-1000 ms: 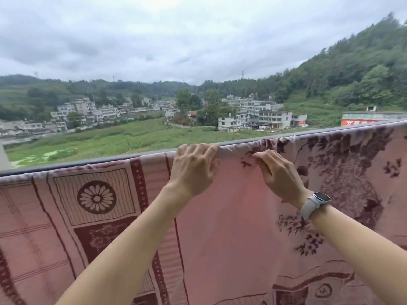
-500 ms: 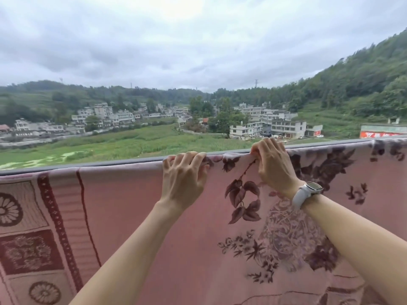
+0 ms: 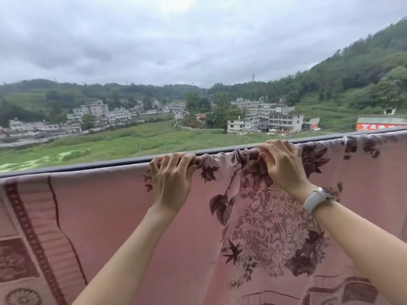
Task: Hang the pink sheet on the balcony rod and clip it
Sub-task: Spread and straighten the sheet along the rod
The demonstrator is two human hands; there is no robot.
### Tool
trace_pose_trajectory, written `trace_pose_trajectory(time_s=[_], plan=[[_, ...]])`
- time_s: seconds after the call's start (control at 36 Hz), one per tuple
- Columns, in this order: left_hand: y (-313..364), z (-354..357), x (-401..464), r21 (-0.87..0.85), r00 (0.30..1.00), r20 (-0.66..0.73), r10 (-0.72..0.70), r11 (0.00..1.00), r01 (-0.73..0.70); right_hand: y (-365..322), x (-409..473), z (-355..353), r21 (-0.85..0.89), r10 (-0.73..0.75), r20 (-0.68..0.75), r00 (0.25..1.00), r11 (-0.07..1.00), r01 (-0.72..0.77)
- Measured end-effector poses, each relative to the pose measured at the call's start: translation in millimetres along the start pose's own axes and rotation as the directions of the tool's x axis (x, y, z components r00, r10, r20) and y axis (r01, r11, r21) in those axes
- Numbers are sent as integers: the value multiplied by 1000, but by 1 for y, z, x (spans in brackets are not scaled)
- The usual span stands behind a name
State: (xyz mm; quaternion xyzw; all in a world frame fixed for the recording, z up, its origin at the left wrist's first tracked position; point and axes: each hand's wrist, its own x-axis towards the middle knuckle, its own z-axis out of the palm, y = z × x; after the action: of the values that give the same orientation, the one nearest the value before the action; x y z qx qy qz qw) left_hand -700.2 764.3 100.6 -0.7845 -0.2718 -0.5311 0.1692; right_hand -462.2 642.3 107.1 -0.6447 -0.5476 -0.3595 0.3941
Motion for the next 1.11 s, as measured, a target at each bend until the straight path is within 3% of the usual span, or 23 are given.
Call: trace_pose_trajectory(time_s=[0.14, 0.28, 0.36, 0.44, 0.53, 0.58, 0.61, 0.69, 0.75, 0.83, 0.92, 1.0, 1.11], plan=[[-4, 3, -4, 15, 1000, 3, 2, 1000, -2, 5, 11, -7, 58, 72, -1, 997, 996, -72], [-13, 2, -8, 34, 999, -15, 30, 999, -29, 44, -1, -21, -18, 252, -182, 951, 966, -259], [-9, 1, -9, 40, 1000, -2, 9, 999, -9, 49, -19, -19, -63, 190, -175, 966, 977, -204], [-1, 1, -7, -7, 999, -43, -29, 1000, 28, 52, -30, -20, -160, 38, -139, 990, 985, -60], [22, 3, 0, -95, 1000, -12, -14, 995, 13, 60, -37, -27, -211, -119, -8, 993, 971, 115], [46, 9, 8, -139, 997, 69, 34, 990, -24, 63, -41, -32, -142, -153, 104, 983, 976, 166], [59, 14, 14, -158, 991, 111, 68, 986, -49, 63, -41, -35, -66, -116, 114, 987, 990, 124], [101, 32, 35, -200, 960, 204, 191, 968, -150, 68, -30, -45, 201, 117, 15, 993, 973, -118], [128, 48, 47, -218, 940, 223, 257, 953, -209, 79, -21, -50, 244, 194, -41, 980, 953, -179], [168, 71, 62, -250, 924, 257, 281, 944, -218, 114, -9, -57, 66, 182, -123, 976, 982, -175], [201, 95, 71, -226, 932, 277, 235, 958, -175, 166, -1, -66, -115, 166, -59, 984, 978, -172], [226, 116, 74, -137, 958, 233, 169, 981, -140, 206, 6, -75, -110, 132, 24, 991, 986, -128], [253, 131, 76, -40, 974, 206, 95, 995, -88, 224, 19, -78, -123, -29, 101, 994, 992, 42]])
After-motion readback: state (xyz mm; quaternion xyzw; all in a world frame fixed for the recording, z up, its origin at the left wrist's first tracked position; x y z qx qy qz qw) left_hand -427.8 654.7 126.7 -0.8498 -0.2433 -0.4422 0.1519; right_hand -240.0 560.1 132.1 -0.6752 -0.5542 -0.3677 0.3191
